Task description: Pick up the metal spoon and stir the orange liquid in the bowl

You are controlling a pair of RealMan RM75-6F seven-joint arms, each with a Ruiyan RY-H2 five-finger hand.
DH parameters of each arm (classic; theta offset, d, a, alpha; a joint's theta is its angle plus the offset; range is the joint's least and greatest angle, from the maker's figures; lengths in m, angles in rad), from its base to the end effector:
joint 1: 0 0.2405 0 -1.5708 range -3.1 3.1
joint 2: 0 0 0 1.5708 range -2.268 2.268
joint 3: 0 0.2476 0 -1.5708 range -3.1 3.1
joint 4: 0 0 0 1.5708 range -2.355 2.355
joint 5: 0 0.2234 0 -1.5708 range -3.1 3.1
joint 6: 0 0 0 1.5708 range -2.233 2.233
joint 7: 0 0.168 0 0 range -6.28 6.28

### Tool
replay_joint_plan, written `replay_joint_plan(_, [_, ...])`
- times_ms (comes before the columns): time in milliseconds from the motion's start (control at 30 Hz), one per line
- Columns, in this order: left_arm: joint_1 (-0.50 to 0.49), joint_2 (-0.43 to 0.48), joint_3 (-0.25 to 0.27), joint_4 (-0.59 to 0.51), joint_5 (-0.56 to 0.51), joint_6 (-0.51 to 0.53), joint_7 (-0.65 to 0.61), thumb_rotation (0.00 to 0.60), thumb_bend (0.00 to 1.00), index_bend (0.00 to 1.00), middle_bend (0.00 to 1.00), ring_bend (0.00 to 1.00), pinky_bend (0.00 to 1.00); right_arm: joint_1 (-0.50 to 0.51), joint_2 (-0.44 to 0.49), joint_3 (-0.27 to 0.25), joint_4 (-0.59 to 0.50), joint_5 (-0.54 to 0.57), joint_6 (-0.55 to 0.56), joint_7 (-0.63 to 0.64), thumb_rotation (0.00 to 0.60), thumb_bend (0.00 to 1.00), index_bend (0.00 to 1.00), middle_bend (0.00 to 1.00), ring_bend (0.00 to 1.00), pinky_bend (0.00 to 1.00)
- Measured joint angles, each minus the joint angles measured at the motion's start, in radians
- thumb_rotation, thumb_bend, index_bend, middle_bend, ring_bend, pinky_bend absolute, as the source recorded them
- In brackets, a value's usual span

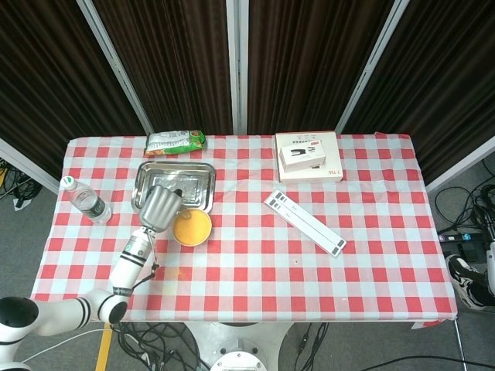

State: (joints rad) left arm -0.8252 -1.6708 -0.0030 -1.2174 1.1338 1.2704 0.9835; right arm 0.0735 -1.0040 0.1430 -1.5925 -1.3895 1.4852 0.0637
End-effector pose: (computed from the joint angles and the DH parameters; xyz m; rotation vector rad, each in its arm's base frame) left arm -0.1509 0.3787 -0.0311 -1.7810 -0.0212 -0.4989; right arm -0.3287 -0.2217 0.2076 1.2436 -0.8229 0.8728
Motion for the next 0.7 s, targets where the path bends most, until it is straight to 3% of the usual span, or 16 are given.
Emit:
replay_joint_plan(400, [0.059,-0.068,0.053,0.097,0.119,0.019,0.075,0.6,0.44,0.67,1.0,0.98,1.0,0.0,-0.007,-0.002,0.004,0.004,-0.009,0.002,0.6,0.05,0.07,0.16,0.01,0.09])
replay_joint_plan(700, [0.092,-0.096,0.034,0.076,0.138,-0.009,0.04,0.6,0.44,0.67,1.0,0.98,1.0,-0.005,-0.007,-0.003,0.007,0.007,-0.007,0.008,0.6,0.05,0.07,0.16,0.01,0.09])
